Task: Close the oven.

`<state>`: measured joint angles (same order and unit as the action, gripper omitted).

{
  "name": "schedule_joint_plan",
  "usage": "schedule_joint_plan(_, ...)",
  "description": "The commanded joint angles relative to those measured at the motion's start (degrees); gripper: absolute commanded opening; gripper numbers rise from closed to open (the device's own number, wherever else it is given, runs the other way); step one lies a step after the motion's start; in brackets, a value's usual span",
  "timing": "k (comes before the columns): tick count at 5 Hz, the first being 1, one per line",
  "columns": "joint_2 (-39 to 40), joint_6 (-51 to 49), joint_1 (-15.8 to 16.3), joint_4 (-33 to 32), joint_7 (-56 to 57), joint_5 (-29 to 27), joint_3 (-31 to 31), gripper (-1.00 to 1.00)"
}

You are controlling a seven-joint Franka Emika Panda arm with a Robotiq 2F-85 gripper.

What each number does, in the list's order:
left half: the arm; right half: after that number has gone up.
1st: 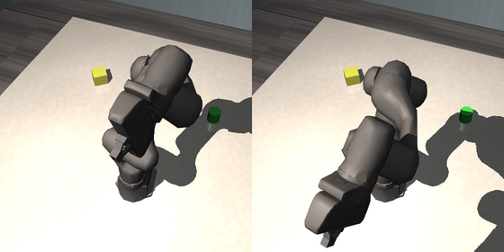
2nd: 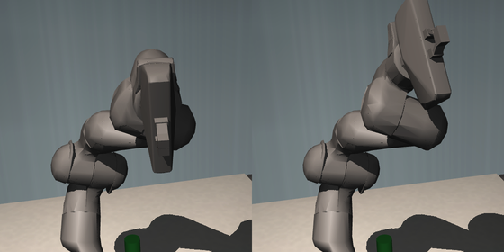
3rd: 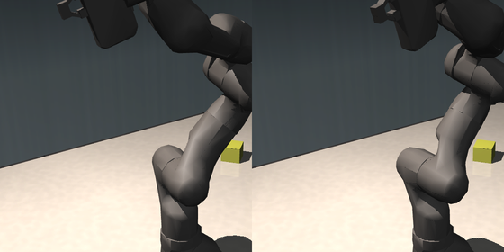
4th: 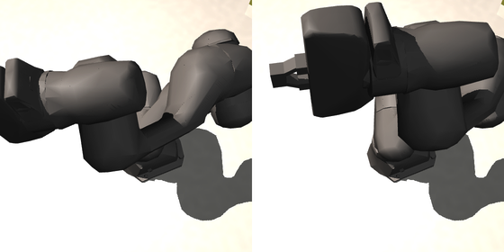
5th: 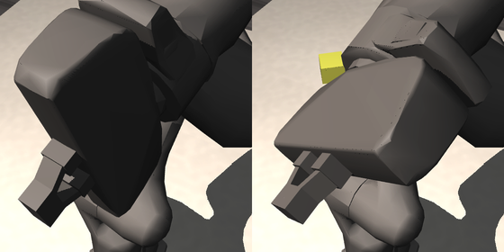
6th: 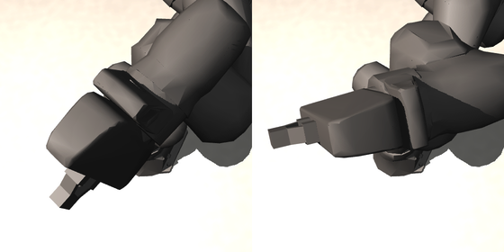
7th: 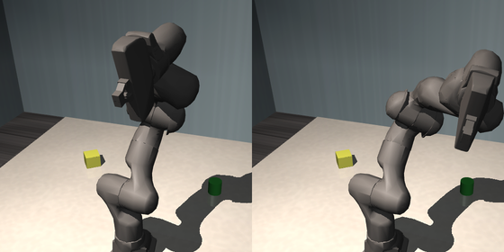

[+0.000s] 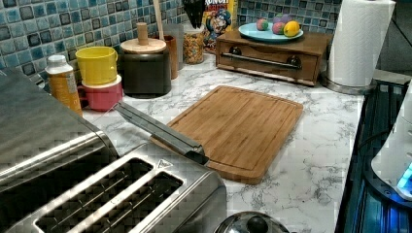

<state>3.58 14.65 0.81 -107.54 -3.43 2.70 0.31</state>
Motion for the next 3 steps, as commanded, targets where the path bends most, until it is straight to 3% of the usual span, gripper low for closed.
schedule_joint_plan(1,-0.7,5.1,0.7,-5.3,0.1,1.8,0.8,-1.0)
schedule_joint_plan(2,-4.8,15.9,-0.3,-16.5,8.6,-4.1,1.0,-1.0)
schedule_joint_plan(3,-5.0,23.5,-0.4,-23.4,15.9,-10.8,1.1,-1.0)
